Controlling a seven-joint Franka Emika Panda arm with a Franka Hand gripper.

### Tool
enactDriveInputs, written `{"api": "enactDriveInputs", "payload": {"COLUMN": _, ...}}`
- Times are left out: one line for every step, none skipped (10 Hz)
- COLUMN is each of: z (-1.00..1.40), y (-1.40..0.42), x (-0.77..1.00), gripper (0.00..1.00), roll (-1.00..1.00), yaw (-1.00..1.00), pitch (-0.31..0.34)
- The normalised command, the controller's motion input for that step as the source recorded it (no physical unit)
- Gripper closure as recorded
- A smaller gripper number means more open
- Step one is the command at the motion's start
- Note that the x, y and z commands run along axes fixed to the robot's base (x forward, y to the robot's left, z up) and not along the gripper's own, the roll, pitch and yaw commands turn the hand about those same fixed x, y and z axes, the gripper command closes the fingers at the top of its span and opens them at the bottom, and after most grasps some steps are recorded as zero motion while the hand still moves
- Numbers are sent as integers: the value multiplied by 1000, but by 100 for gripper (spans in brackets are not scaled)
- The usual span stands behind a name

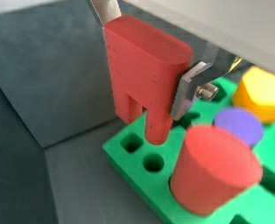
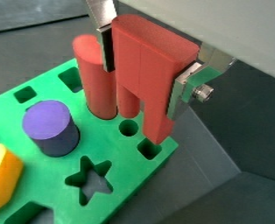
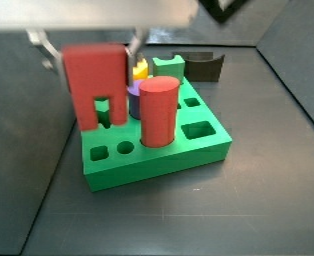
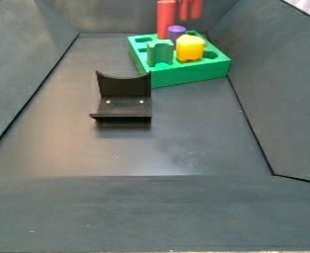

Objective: Pick up the square-circle object. Move up. Place the square-circle object on the fixture. Regrasp the square-circle object. Rotate the square-circle object. Move to above the board. Insert the square-circle object.
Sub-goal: Insert the square-circle object.

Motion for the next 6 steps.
{"api": "enactDriveInputs", "payload": {"z": -1000, "y": -6, "x": 349, "gripper": 100, "roll": 20, "yaw": -311, "pitch": 0}}
{"api": "enactDriveInputs", "payload": {"z": -1000, "y": 0, "x": 23, "gripper": 100, "roll": 30, "yaw": -186, "pitch": -16}}
{"api": "enactDriveInputs", "payload": {"z": -969, "y": 0, "x": 0, "gripper": 100, "roll": 129, "yaw": -17, "pitch": -39}}
{"api": "enactDriveInputs", "payload": {"z": -577, "y": 0, "x": -111, "gripper": 100, "roll": 281, "yaw": 51, "pitch": 0}}
{"api": "enactDriveInputs", "payload": {"z": -471, "y": 0, "x": -380, "gripper": 100, "roll": 333, "yaw": 289, "pitch": -3}}
{"api": "enactDriveInputs", "payload": {"z": -69, "y": 0, "x": -654, "gripper": 100, "roll": 23, "yaw": 157, "pitch": -181}}
